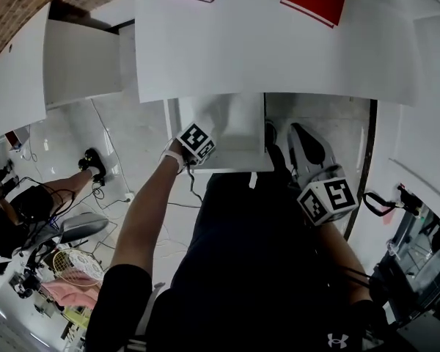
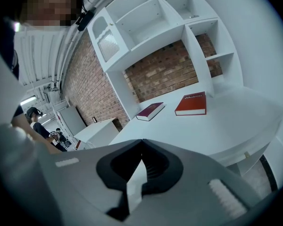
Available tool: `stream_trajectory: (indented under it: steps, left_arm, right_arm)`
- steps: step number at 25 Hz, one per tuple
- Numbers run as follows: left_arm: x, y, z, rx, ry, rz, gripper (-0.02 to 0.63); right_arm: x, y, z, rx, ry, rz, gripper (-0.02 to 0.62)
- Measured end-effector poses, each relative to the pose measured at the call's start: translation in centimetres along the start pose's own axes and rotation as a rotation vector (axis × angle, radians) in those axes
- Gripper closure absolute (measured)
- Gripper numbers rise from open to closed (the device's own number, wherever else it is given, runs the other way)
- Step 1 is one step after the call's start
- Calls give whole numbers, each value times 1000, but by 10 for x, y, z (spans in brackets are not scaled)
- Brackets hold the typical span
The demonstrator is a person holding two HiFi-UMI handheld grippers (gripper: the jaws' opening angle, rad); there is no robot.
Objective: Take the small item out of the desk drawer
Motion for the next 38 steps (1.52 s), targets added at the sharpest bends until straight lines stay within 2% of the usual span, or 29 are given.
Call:
stream_trajectory:
  steps: [5, 19, 25, 27, 33, 38]
  left_arm:
    - [6, -17, 6, 90, -36, 38, 471]
    - [32, -96, 20, 424, -118, 173, 471]
    - [58, -139, 27, 568, -72, 217, 471]
    - [72, -171, 33, 596, -40, 267, 471]
    - [82, -207, 48, 741, 25, 372, 471]
    - [61, -225, 71, 780, 67, 524, 472]
  right_arm:
    - [-8, 0, 8, 0, -33, 46, 592]
    - [-32, -2, 29, -2, -125, 166, 592]
    - [-46, -5, 41, 10, -161, 203, 592]
    - [-49, -6, 44, 16, -170, 209, 592]
    - [-50, -15, 54, 42, -185, 203, 592]
    - [-46, -24, 61, 64, -188, 177, 592]
Point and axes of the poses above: the fingertips, and each gripper's own axes: y forward along the fingers, x to its right, z out of its top, the point moved 3 cm from there along -y, backward along the fingers, and after that the axes turned 1 degree about -x, right-handed, at the moved point
